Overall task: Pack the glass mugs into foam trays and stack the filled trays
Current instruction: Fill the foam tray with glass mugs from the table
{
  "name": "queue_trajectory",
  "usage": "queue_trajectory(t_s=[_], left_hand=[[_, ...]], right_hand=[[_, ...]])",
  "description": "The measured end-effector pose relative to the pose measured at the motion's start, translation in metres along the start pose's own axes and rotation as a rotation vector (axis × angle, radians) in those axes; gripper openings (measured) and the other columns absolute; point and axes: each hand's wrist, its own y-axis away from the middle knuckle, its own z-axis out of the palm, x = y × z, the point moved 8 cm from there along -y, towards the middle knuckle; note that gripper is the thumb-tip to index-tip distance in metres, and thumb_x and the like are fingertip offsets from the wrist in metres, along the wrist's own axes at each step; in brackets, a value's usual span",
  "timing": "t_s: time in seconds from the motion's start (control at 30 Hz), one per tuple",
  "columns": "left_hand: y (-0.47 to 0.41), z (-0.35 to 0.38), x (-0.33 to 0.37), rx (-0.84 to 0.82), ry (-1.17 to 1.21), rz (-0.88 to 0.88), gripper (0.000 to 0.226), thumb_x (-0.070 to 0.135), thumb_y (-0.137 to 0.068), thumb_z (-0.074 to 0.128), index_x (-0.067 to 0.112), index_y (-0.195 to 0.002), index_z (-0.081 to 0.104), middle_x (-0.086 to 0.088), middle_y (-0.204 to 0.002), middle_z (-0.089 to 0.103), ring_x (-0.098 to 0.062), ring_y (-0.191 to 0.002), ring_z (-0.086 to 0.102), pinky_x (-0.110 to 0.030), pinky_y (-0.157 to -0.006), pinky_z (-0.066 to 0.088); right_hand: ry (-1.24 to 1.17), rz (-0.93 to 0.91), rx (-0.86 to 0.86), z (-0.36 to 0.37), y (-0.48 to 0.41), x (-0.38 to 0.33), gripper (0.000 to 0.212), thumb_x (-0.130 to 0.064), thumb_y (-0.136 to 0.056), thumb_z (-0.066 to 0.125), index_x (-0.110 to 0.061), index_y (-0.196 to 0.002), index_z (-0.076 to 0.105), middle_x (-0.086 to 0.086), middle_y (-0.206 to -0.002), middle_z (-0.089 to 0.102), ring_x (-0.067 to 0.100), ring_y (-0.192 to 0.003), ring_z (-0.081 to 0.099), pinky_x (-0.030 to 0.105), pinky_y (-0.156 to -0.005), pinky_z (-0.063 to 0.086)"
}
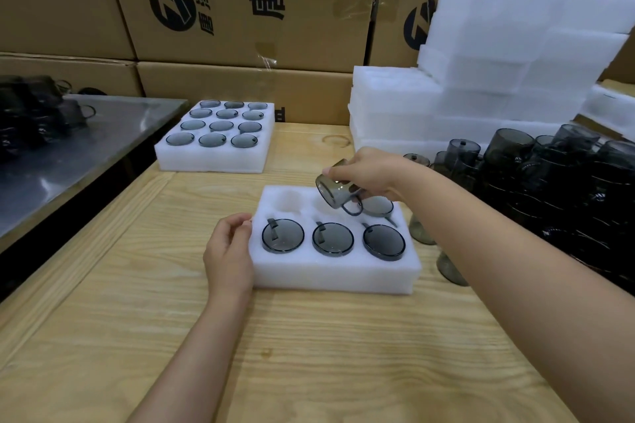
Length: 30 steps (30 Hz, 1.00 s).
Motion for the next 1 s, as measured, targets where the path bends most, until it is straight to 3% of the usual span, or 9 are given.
queue_trajectory(t_s=[0.1,0.17,0.3,0.43,0.53,0.63,0.77,0.9,1.0], left_hand=[[0.000,0.000,0.001,-0.001,-0.006,0.005,0.017,0.006,-0.091,0.053,0.018,-0.086,0.065,0.008,-0.084,0.065,-0.014,-0.082,0.057,-0.029,-0.075,0.043],[0.001,0.000,0.002,-0.002,-0.005,0.004,0.018,0.006,-0.091,0.053,0.018,-0.085,0.065,0.007,-0.084,0.065,-0.013,-0.083,0.057,-0.029,-0.075,0.043],[0.002,0.000,0.003,-0.005,-0.005,-0.003,0.018,0.006,-0.091,0.052,0.017,-0.086,0.065,0.007,-0.085,0.065,-0.012,-0.082,0.057,-0.028,-0.074,0.043],[0.003,0.000,0.005,-0.003,-0.006,-0.001,0.019,0.006,-0.092,0.052,0.018,-0.085,0.065,0.007,-0.084,0.065,-0.007,-0.079,0.057,-0.022,-0.070,0.044],[0.004,0.001,0.005,-0.005,-0.007,-0.002,0.018,0.005,-0.091,0.053,0.017,-0.086,0.065,0.009,-0.082,0.064,-0.002,-0.076,0.057,-0.012,-0.065,0.043],[0.003,0.002,0.005,-0.020,-0.010,-0.011,0.018,0.001,-0.088,0.055,0.016,-0.088,0.065,0.008,-0.083,0.063,-0.002,-0.075,0.056,-0.006,-0.062,0.042],[0.004,0.005,0.003,-0.066,-0.018,-0.022,0.020,0.000,-0.087,0.055,0.017,-0.089,0.065,0.004,-0.087,0.065,-0.010,-0.081,0.058,-0.019,-0.073,0.044],[0.003,0.007,0.001,-0.088,-0.027,-0.024,0.019,0.000,-0.088,0.056,0.017,-0.090,0.066,0.002,-0.089,0.066,-0.015,-0.085,0.058,-0.030,-0.079,0.044],[0.003,0.007,0.000,-0.081,-0.028,-0.040,0.021,0.001,-0.088,0.055,0.020,-0.087,0.065,0.003,-0.089,0.066,-0.016,-0.086,0.058,-0.030,-0.079,0.044]], right_hand=[[-0.115,0.004,-0.034,0.008,-0.005,-0.005,0.050,-0.042,-0.083,0.068,-0.003,-0.110,0.054,0.003,-0.095,0.061,0.017,-0.074,0.061,0.026,-0.058,0.057],[-0.065,0.000,-0.016,0.011,-0.007,-0.008,0.046,-0.043,-0.081,0.070,-0.004,-0.100,0.055,0.005,-0.092,0.061,0.018,-0.066,0.062,0.024,-0.048,0.055],[0.288,-0.026,0.168,0.004,-0.009,-0.010,0.046,-0.052,-0.079,0.067,-0.010,-0.078,0.048,0.002,-0.075,0.059,0.017,-0.048,0.062,0.024,-0.049,0.049],[0.385,-0.041,0.209,0.007,-0.009,-0.015,0.055,-0.049,-0.079,0.065,-0.010,-0.114,0.047,0.000,-0.084,0.057,0.021,-0.068,0.061,0.032,-0.062,0.053],[0.585,-0.056,0.181,0.014,-0.010,-0.023,0.033,-0.045,-0.081,0.060,-0.014,-0.079,0.050,0.000,-0.078,0.058,0.018,-0.060,0.055,0.025,-0.052,0.042],[0.744,-0.090,0.206,0.019,-0.011,-0.035,0.030,-0.044,-0.081,0.058,-0.016,-0.085,0.050,-0.002,-0.080,0.049,0.018,-0.073,0.051,0.024,-0.049,0.030],[0.994,-0.106,0.233,0.031,-0.013,-0.040,0.023,-0.040,-0.084,0.055,-0.018,-0.082,0.049,-0.004,-0.072,0.044,0.012,-0.058,0.041,0.021,-0.047,0.027],[0.906,-0.075,0.272,0.028,-0.017,-0.022,0.032,-0.045,-0.090,0.042,-0.015,-0.086,0.052,-0.001,-0.076,0.048,0.017,-0.061,0.043,0.024,-0.048,0.025],[0.783,-0.035,0.300,0.025,-0.018,-0.006,0.055,-0.053,-0.096,0.025,-0.010,-0.114,0.053,0.007,-0.101,0.055,0.026,-0.085,0.051,0.029,-0.057,0.032]])
